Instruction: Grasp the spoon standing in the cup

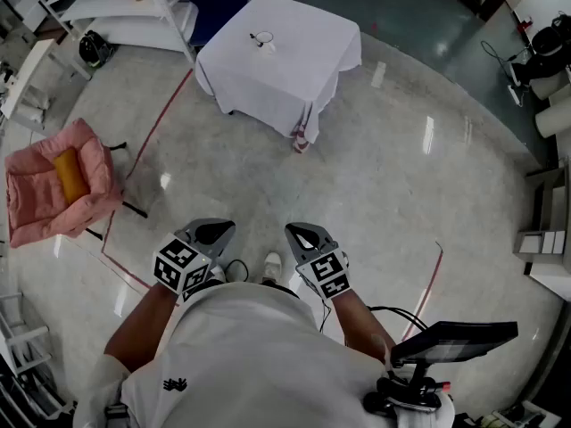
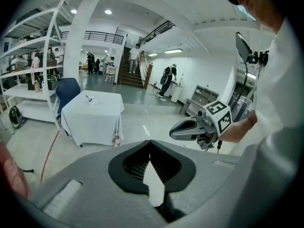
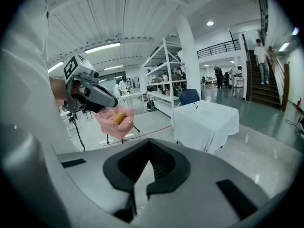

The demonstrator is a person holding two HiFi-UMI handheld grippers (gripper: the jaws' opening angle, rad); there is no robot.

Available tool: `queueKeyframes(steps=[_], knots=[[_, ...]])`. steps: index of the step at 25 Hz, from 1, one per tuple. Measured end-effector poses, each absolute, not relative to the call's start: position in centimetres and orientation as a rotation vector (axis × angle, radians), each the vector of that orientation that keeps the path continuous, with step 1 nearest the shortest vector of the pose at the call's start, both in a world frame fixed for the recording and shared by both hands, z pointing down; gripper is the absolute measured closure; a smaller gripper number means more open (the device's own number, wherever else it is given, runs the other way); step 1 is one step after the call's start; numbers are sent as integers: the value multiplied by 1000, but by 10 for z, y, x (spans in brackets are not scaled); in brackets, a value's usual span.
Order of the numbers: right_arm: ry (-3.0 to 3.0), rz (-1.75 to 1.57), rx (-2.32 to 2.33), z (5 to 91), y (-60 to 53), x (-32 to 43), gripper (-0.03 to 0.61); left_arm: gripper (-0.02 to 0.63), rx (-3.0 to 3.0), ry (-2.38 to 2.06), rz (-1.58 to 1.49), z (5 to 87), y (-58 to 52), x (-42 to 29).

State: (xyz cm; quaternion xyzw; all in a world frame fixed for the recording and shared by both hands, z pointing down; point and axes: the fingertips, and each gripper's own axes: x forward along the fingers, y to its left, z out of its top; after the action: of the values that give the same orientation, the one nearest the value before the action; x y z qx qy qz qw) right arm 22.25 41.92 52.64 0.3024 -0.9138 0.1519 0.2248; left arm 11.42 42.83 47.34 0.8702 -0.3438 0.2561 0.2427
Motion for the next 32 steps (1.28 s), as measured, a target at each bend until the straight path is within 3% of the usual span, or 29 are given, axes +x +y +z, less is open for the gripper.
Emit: queueKeyframes(steps=[15, 24, 32], knots=[[-2475, 269, 787, 521, 338, 105, 572, 601, 2390, -965, 564, 483, 345, 13], [-2364, 188, 959, 505, 211, 16, 569, 601, 2560, -865, 445, 448, 200, -82], [-2321, 144, 1034, 506, 95, -44, 515, 601, 2505, -886, 418, 464, 106, -162]])
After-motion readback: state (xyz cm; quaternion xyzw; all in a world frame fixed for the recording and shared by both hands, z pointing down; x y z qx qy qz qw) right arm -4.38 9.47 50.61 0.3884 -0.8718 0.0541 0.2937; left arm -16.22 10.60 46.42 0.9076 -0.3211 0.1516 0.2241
